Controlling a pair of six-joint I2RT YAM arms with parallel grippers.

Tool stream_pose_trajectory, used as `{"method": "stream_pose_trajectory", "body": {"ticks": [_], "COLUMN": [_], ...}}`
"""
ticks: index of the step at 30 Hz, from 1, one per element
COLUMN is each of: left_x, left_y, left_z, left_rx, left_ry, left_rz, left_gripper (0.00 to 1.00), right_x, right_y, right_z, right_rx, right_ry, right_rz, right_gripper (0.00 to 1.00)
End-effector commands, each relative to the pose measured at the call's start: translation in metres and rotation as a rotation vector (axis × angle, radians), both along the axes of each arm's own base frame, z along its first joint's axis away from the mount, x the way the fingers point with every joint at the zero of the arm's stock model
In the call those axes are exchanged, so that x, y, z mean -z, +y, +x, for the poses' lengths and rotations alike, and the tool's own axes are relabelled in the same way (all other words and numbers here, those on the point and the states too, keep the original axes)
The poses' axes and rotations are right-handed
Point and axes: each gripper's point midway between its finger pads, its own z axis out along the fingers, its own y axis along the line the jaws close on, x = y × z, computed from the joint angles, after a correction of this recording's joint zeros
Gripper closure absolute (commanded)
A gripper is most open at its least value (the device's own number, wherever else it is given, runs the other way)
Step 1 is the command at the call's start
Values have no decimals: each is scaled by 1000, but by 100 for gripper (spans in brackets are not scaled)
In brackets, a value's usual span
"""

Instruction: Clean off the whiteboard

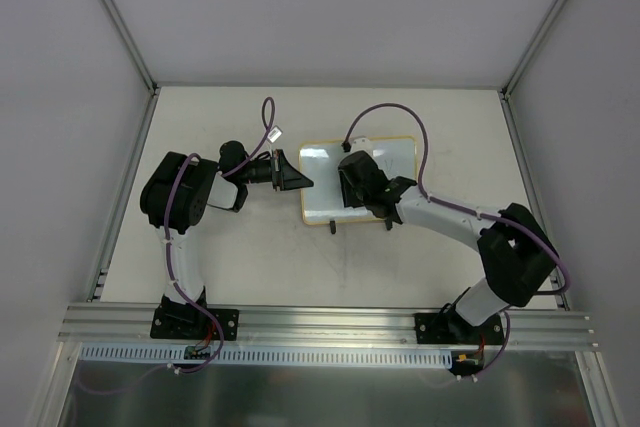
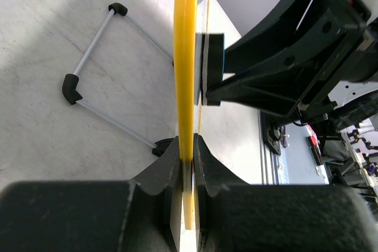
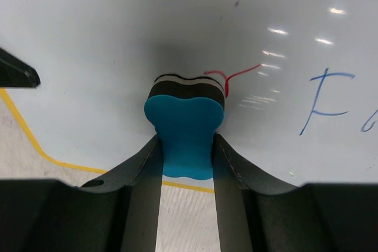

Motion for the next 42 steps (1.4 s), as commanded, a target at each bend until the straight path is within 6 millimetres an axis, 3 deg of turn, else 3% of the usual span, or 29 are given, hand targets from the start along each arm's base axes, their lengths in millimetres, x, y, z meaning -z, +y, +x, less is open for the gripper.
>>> {"method": "stream_pose_trajectory", "body": {"ticks": [1,8,17,23,42], "left_x": [-49,-49,-49,-50,-54], "left_y": [-8,-8,-8,-8,-9], "left_z": [-11,-12,-12,-12,-11], "left_rx": [72,75,75,73,78], "left_ry": [-441,-442,-440,-440,-446], "left_rz": [-88,-88,-88,-88,-92], "left_gripper": [100,100,100,100,100], "right_x": [-33,-61,-61,-45,-4], "right_y": [-5,-17,-19,-17,-5], "right_z": [34,59,67,55,9], "right_rx": [54,87,87,66,25], "right_ry": [-77,-121,-111,-69,11], "right_rz": [22,33,41,37,52], "right_gripper": [79,79,82,88,89]}}
